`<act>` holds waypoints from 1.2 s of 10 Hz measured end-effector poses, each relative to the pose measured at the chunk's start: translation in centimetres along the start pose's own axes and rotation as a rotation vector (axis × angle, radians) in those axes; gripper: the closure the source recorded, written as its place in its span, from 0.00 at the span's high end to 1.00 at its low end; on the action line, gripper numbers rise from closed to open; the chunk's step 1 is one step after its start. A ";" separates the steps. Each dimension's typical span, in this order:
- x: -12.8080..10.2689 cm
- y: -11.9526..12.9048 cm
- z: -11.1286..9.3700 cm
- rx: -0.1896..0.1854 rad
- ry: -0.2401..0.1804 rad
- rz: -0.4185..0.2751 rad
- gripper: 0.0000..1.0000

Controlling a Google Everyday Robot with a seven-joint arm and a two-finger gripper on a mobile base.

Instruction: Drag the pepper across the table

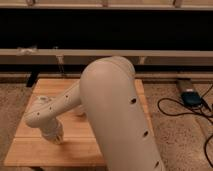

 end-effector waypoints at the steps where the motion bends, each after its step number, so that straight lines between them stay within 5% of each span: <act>1: 0.7 -0.8 0.0 0.002 0.002 0.023 0.00; 8: 4.8 -3.3 0.0 -0.004 -0.009 0.140 0.02; 12: 8.0 -4.5 0.0 -0.013 -0.017 0.222 0.39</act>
